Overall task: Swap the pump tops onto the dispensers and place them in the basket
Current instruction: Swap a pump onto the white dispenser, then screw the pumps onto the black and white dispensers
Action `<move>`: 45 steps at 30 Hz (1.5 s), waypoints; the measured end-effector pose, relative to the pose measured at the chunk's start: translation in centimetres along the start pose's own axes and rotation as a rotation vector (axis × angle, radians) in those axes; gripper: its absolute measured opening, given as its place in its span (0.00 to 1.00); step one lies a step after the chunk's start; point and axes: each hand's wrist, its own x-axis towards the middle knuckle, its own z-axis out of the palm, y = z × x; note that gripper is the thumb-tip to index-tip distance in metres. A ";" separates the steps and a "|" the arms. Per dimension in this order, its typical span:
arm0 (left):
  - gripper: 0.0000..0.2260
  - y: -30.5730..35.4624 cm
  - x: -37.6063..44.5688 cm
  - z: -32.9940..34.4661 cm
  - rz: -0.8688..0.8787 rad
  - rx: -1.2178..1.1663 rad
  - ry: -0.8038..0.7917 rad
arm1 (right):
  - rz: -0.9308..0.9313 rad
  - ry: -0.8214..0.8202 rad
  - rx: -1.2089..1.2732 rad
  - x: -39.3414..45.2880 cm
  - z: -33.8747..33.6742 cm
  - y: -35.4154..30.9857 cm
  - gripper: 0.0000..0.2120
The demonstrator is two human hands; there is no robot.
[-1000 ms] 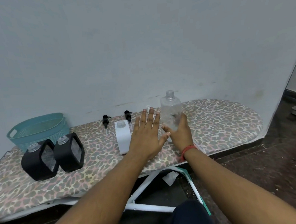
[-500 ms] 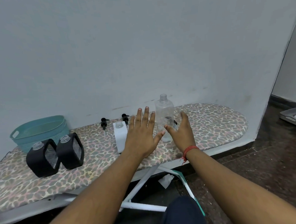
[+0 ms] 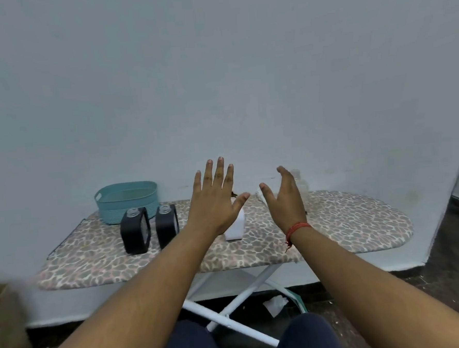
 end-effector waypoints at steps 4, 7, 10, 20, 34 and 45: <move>0.42 -5.3 -0.9 -0.3 -0.095 0.040 -0.030 | -0.047 -0.108 0.001 0.4 3.5 -2.8 0.29; 0.41 -9.4 -1.4 0.1 -0.174 0.073 -0.059 | -0.073 -0.205 -0.029 1.2 6.4 -4.3 0.29; 0.41 -13.4 -1.6 0.7 -0.263 0.088 -0.087 | -0.059 -0.326 -0.080 2.7 9.5 -5.4 0.29; 0.45 -24.3 -1.0 3.0 -0.417 -0.013 -0.118 | 0.068 -0.688 -0.429 9.9 24.6 -5.1 0.19; 0.44 -29.3 -4.0 6.6 -0.454 -0.204 -0.057 | 0.084 -0.634 -0.757 12.1 35.2 1.0 0.14; 0.43 -26.3 -6.9 6.5 -0.516 -0.254 -0.107 | -0.045 -0.315 -0.182 13.3 30.5 -6.1 0.05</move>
